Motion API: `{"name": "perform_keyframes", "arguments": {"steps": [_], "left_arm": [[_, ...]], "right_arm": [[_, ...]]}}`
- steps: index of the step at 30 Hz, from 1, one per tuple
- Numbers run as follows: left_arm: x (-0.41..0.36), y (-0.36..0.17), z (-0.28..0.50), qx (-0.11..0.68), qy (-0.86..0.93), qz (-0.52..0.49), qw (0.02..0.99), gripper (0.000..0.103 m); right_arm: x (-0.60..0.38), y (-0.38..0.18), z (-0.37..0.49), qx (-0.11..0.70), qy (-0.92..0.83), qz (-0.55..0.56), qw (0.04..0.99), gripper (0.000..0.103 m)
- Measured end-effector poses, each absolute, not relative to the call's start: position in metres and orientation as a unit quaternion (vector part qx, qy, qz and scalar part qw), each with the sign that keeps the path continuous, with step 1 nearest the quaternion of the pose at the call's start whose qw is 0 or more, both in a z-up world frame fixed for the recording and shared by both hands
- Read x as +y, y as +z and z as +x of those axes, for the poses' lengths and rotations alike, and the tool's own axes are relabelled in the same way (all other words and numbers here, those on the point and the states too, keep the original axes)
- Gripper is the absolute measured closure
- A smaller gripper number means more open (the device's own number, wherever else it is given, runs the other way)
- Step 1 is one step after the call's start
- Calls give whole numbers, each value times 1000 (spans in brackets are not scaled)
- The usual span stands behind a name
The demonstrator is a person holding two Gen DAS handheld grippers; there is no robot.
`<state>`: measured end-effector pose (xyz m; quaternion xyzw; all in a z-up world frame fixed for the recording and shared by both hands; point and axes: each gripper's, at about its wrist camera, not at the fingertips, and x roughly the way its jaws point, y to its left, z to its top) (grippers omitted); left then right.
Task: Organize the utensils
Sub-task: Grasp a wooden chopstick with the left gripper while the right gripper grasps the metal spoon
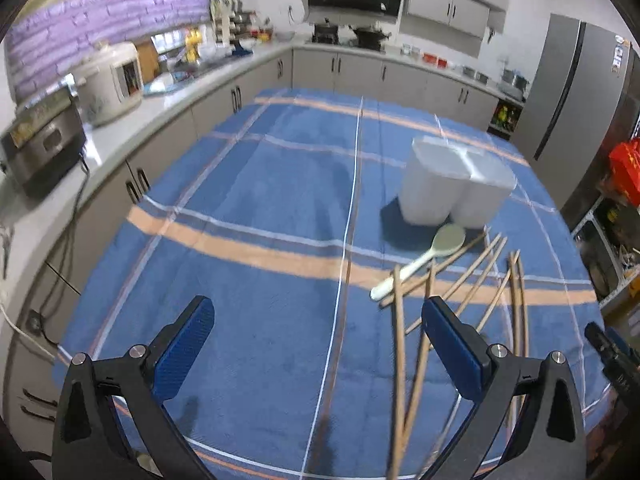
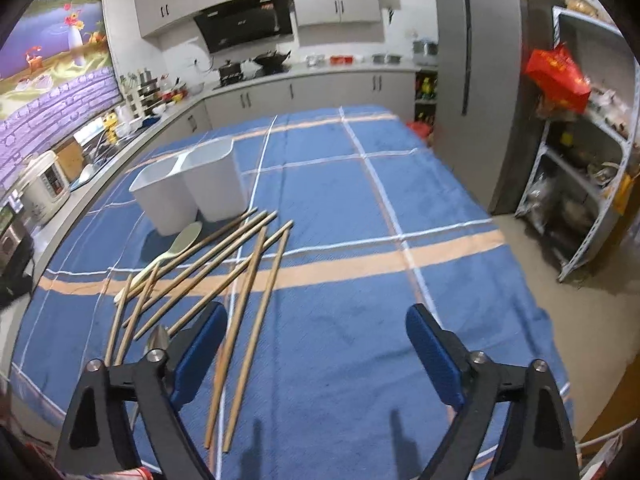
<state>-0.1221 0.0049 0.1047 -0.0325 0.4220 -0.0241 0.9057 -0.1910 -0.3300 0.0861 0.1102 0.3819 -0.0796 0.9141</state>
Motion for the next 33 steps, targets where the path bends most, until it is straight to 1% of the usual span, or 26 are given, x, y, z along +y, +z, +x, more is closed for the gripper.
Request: {"name": "perform_keyframes", "arguments": {"steps": [1,2,3,4,5,6,11,13,16,23,26,27,28,29,30,31,32,33], "left_arm": [[4,95,-119,433,-35,-33,900,8],[2,89,-116,442,-43,-32,895,12],[-1,81,-113,454,-54,-31,889,20],[-2,76,-111,461,-61,-30,885,23],[-6,69,-106,473,-75,-32,877,29],[-9,63,-102,484,-88,-37,870,32],[-22,49,-86,496,-132,-48,857,34],[-26,43,-78,506,-144,-52,849,45],[-32,29,-66,529,-153,-60,833,55],[-42,20,-49,540,-164,-56,824,56],[-47,20,-44,540,-164,-49,824,62],[-48,20,-43,540,-163,-44,825,66],[-50,20,-42,540,-161,-40,825,81],[-50,19,-42,541,-158,-37,825,90],[-50,19,-42,542,-157,-36,825,92],[-49,19,-43,541,-158,-40,825,93],[-48,19,-43,540,-156,-44,826,93],[-47,21,-45,538,-154,-47,827,96]], "right_arm": [[-329,83,-189,388,-72,116,911,14],[-328,79,-185,399,-60,123,907,18],[-326,75,-181,409,-49,129,902,22],[-324,71,-177,418,-40,134,898,24],[-321,68,-172,426,-31,138,893,29],[-318,63,-168,435,-15,148,888,35],[-297,49,-146,457,98,202,861,46],[-280,42,-133,469,145,206,847,48],[-257,35,-121,479,176,191,838,48],[-226,15,-97,502,198,156,827,53],[-222,11,-92,504,201,156,825,59],[-221,12,-90,504,203,157,825,60],[-222,13,-90,504,204,158,824,62],[-221,12,-88,505,205,158,823,70],[-223,11,-87,508,207,159,821,79],[-224,10,-87,511,211,163,817,84],[-225,9,-87,513,214,167,814,92],[-225,8,-88,514,220,174,810,95]]}}
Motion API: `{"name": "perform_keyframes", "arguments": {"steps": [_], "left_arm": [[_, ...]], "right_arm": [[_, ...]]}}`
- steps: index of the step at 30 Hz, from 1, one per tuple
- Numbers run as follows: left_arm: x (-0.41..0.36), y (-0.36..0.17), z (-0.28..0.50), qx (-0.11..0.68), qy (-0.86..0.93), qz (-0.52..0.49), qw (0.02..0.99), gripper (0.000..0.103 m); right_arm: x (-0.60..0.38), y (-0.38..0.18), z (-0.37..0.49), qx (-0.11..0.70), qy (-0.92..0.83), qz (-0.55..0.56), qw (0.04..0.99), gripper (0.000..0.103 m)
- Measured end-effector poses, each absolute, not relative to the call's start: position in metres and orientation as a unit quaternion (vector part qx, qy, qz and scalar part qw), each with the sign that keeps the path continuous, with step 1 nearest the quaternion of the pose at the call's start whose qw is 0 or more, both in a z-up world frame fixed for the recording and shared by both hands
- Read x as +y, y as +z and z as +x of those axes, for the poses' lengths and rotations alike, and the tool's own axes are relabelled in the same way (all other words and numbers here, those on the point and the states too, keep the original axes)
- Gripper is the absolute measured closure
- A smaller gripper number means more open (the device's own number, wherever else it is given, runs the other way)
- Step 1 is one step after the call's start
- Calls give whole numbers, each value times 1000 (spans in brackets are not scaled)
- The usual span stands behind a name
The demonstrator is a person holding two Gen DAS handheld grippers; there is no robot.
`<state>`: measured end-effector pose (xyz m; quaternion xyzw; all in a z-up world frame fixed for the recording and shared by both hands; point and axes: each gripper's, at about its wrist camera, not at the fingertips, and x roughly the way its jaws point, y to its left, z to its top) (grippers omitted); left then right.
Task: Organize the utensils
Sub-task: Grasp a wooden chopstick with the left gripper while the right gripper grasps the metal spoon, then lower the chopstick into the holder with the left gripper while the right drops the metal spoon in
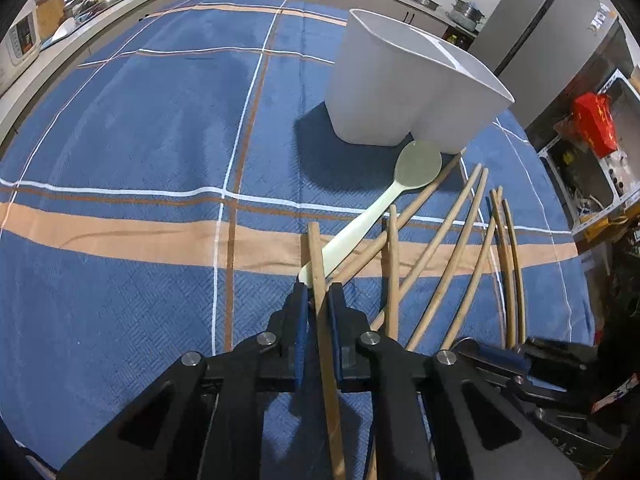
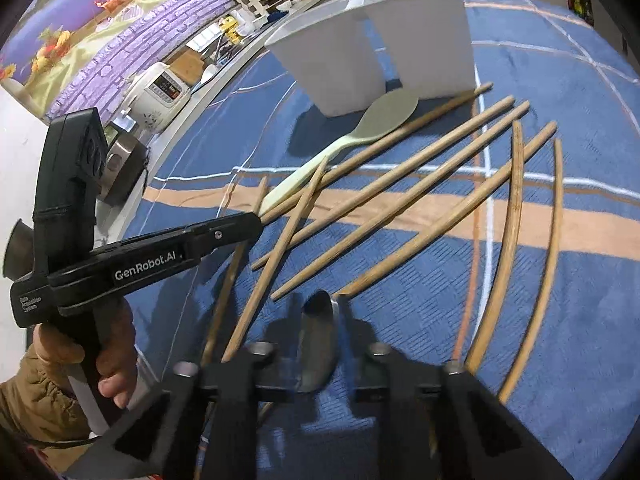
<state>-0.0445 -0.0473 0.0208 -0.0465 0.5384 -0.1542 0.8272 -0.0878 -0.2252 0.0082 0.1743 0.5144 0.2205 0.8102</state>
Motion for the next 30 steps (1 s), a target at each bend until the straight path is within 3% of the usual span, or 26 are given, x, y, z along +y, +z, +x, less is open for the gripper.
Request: {"name": "perform_keyframes", "arguments": {"steps": [2,11,22,30], "left_arm": [[-46,23,-47,538,-154,-50,828,97],[-26,54,-75,506,-152,-77,845,97],[-11,151,-107,402,-168,-105,894,97],[-16,219,-87,321,-199,-115,919,97]], "right_arm": [[-226,10,-90,514,226,180,808,99],[-238,31,-108,489,229,185,821,99],[-260,95,-128,418,214,178,865,100],[-290,155,-120,351,187,174,901,100]]}}
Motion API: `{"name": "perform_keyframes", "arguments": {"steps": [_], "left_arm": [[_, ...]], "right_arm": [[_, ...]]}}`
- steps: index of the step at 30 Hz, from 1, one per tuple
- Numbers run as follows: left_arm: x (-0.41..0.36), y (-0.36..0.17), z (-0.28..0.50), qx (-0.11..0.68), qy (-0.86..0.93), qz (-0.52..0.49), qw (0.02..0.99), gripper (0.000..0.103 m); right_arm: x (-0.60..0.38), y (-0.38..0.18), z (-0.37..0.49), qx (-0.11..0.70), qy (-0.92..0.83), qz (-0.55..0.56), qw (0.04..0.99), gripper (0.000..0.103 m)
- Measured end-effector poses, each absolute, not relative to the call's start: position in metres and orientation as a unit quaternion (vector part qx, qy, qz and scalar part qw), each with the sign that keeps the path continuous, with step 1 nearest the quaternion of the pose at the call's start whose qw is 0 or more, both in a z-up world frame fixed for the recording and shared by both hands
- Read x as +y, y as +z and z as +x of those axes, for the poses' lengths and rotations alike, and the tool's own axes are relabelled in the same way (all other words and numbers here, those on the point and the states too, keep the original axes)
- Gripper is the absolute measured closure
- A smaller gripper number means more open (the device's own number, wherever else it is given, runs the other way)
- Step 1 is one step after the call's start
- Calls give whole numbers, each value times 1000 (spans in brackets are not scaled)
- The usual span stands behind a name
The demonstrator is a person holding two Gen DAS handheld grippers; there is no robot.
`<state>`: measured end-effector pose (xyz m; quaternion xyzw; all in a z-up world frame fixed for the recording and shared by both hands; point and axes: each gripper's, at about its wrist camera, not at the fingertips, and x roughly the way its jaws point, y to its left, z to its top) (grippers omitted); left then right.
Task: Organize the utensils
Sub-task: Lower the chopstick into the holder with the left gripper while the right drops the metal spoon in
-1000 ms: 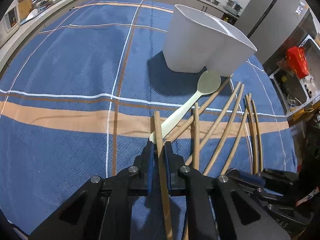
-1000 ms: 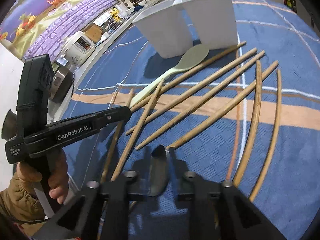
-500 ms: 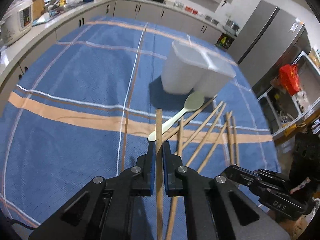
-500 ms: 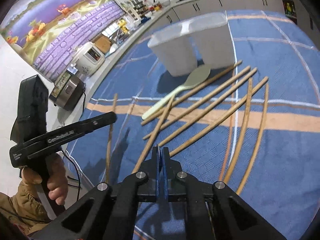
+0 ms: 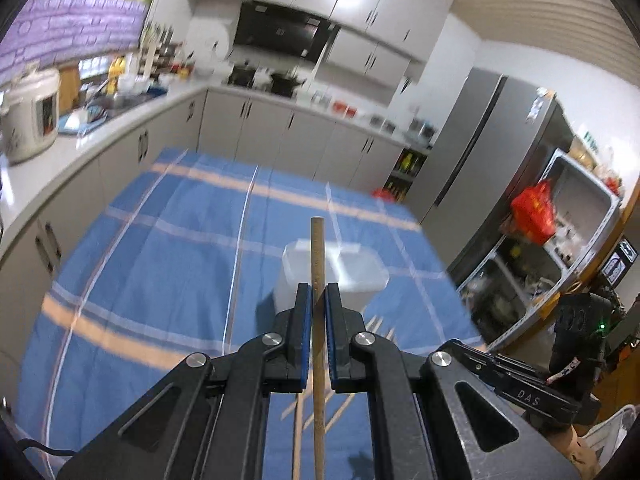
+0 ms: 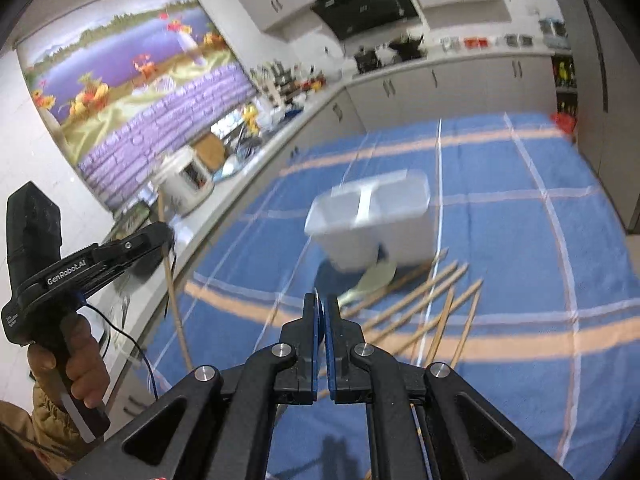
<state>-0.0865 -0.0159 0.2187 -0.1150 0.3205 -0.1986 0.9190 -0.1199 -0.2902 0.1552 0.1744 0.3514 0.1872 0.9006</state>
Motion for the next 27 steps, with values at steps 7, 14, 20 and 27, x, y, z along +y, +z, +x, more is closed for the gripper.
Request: {"name": "perform_keyframes", "arguments": {"steps": [7,14,20,27], "left_arm": [[-35,268,-18,248,-183,-119,944,97],[-67,271,59,204,-142,-110,962,97],[-103,227,112,208,-119,-59,969,97],[-115,172,135,262,-140,-43,954,97]], "right_arm": [[-311,227,-68,268,125,148,944,100],[-309,252,-1,214,19,91,972,100],[-297,219,48,244,-30,49,968,99],[-293,172,67,311,-15,58,949,99]]}}
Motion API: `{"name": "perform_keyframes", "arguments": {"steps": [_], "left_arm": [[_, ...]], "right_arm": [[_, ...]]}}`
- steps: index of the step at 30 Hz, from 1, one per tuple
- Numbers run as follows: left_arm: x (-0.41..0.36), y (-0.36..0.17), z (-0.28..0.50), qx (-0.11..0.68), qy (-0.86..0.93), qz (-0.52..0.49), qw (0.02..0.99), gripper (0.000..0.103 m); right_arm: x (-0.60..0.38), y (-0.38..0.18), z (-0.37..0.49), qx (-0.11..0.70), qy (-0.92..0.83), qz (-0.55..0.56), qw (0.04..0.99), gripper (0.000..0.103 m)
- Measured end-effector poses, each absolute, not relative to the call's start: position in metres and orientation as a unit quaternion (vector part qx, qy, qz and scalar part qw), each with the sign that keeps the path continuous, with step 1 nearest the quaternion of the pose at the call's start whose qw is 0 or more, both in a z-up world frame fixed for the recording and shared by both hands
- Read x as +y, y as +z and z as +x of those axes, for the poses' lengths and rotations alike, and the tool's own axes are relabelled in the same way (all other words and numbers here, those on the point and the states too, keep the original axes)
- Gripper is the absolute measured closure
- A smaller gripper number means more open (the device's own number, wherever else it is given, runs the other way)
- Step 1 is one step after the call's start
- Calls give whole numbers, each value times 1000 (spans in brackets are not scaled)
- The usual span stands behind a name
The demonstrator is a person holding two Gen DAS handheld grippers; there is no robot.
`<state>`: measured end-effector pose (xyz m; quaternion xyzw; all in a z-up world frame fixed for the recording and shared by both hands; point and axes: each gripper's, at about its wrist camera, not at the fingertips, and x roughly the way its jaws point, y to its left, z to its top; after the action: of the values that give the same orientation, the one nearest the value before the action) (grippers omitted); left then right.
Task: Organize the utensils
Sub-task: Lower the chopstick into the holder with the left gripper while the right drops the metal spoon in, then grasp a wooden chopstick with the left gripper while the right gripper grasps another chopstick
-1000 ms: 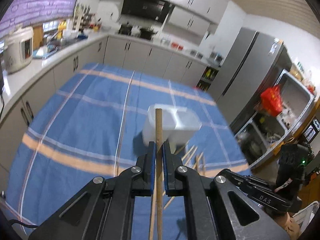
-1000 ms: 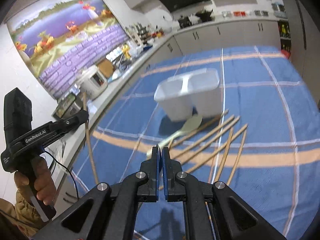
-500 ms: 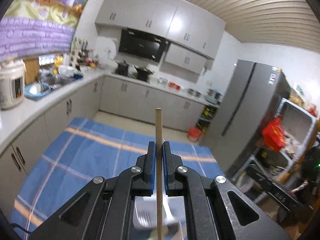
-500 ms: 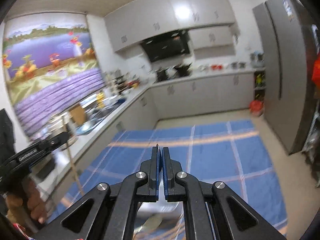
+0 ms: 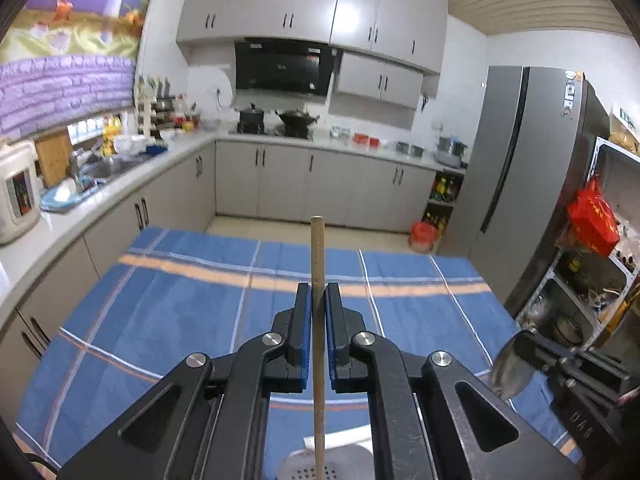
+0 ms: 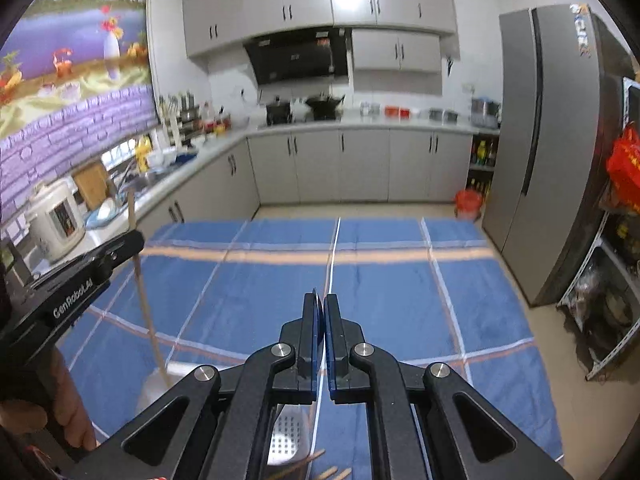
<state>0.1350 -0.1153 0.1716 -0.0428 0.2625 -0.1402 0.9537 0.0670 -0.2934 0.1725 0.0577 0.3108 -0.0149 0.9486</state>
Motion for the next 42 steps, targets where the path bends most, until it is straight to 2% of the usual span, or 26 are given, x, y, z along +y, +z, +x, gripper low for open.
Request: {"name": "perform_keyframes", "arguments": {"steps": [4,5,6,7,8,9,14,19,25,31,37,39,41,42], "left_arm": [[-111,162,138,278,-151,-49,948,96],[-110,161,138,279,-154,-50,947,94],[-110,161,136,281,-157,-51,946,88],[-107,162,135,282,-158,-54,945,76],[-106,164,132,280,-159,-57,945,71],[-104,167,126,275,-158,-61,946,67],[-86,189,104,260,-148,-72,952,65],[-56,204,61,265,-121,-78,954,58],[-31,179,-4,329,-102,-77,935,57],[-43,96,-65,445,-120,-61,885,57],[-70,41,-97,499,-132,-3,857,57],[-76,30,-101,507,-129,10,852,57],[-78,22,-103,515,-126,16,847,65],[-79,19,-104,519,-125,17,846,74]], "right_arm": [[-294,153,73,339,1,69,938,98],[-294,150,73,344,6,70,936,95],[-296,148,73,347,5,69,935,92],[-296,147,71,347,4,67,935,84],[-296,147,69,347,2,66,936,75],[-297,148,68,346,3,68,936,71],[-307,161,56,338,-1,76,938,71],[-325,165,12,341,0,107,934,62],[-346,107,-50,410,16,141,901,61],[-345,39,-94,480,38,171,859,61],[-325,22,-95,494,39,134,858,63],[-320,19,-90,498,34,117,858,67],[-310,19,-84,497,22,85,863,71],[-307,19,-82,499,19,75,863,76]]}}
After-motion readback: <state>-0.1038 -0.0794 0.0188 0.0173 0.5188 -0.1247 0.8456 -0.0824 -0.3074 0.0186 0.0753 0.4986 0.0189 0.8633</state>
